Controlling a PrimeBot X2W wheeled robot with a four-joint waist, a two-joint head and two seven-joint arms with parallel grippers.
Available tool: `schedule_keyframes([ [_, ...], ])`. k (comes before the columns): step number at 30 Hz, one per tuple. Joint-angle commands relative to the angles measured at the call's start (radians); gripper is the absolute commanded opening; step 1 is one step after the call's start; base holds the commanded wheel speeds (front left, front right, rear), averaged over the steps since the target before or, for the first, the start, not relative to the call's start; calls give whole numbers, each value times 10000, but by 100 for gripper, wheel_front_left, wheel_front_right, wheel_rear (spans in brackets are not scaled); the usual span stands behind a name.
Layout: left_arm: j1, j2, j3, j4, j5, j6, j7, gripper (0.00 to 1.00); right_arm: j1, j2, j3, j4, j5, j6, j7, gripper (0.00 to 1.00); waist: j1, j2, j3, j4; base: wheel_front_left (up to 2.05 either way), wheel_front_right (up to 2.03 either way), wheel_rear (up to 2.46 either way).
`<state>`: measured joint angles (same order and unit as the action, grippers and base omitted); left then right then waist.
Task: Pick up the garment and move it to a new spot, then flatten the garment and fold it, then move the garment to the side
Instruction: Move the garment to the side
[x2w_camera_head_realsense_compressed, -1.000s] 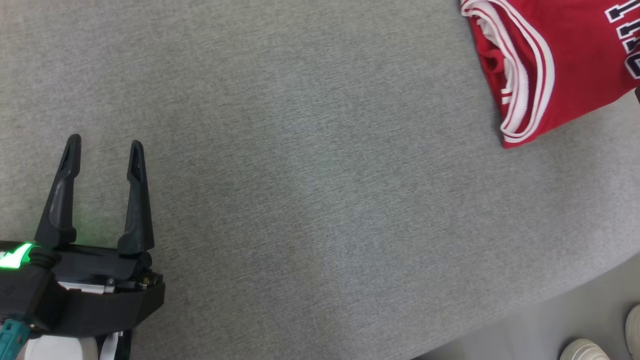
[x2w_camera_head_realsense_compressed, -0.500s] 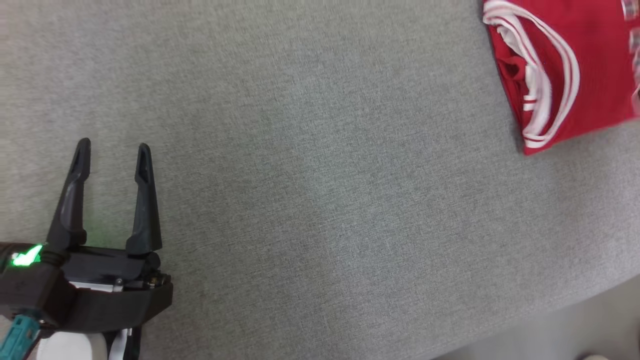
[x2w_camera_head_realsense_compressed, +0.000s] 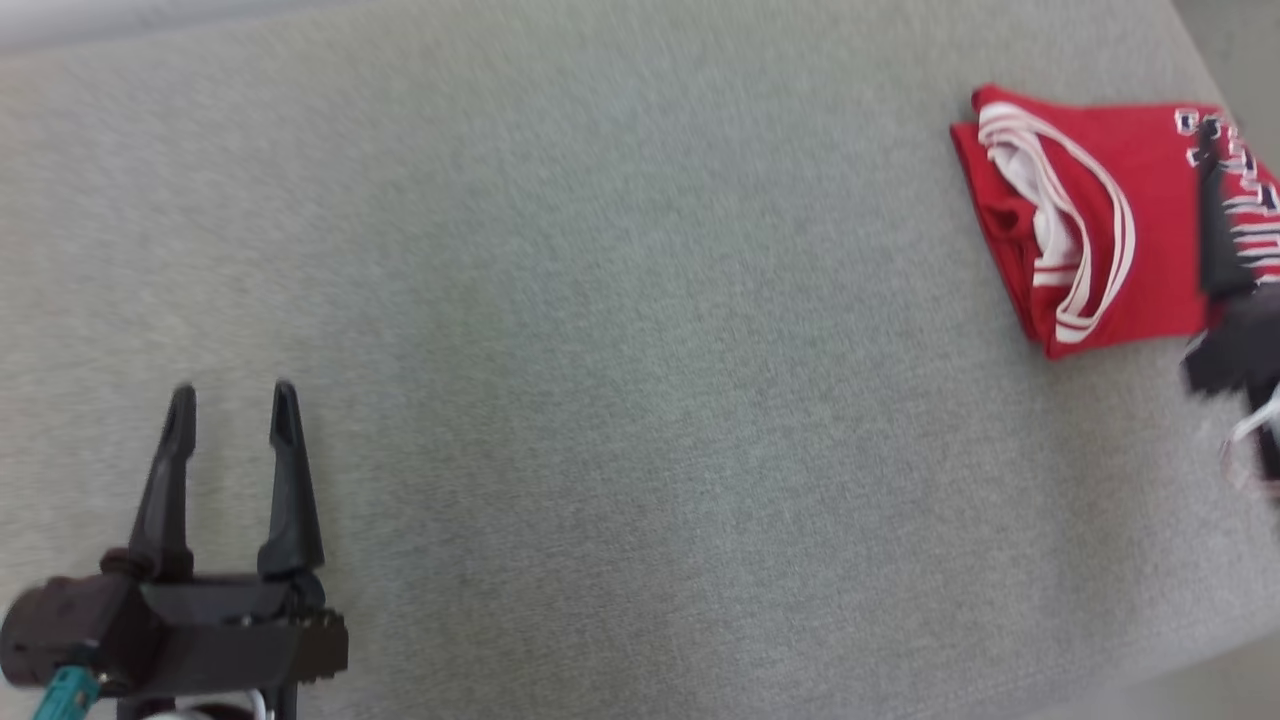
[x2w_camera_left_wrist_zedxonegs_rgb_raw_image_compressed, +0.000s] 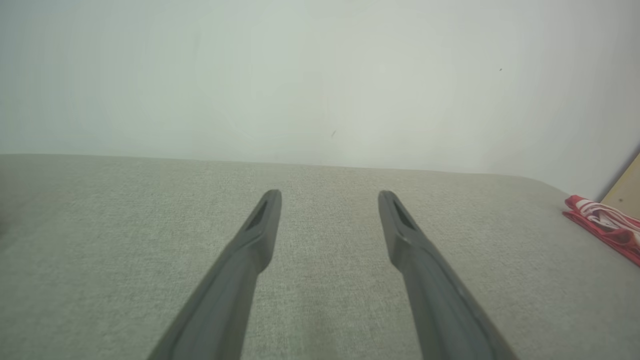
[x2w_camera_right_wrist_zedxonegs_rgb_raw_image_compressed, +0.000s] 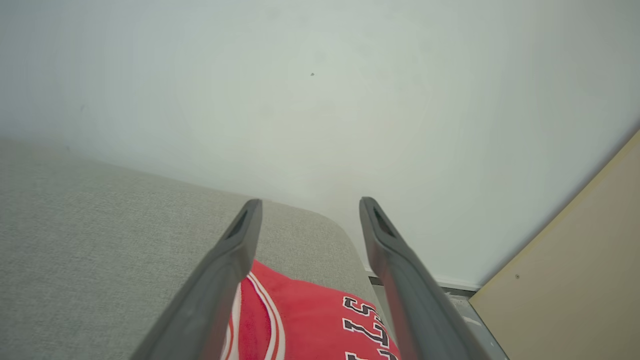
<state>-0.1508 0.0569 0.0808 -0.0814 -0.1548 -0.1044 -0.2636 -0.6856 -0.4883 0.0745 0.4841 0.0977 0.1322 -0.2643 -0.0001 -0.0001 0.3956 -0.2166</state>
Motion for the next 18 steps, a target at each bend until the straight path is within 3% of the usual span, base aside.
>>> schedule_keyframes([
  [1,254,-39,63,126,-53,51,-8,100,612,243,-149,-281,386,-26,4,100,1,1,-1006,623,0,0,0],
  [9,952,-70,212,629,-464,215,-6,100,2935,1617,-245,-1409,1651,-26,4,100,1,1,-2216,1096,0,0,0],
  [18,1536,-60,450,1464,-510,224,-6,100,4142,2750,-296,-1276,2269,-26,4,100,1,1,-3172,1321,0,0,0],
])
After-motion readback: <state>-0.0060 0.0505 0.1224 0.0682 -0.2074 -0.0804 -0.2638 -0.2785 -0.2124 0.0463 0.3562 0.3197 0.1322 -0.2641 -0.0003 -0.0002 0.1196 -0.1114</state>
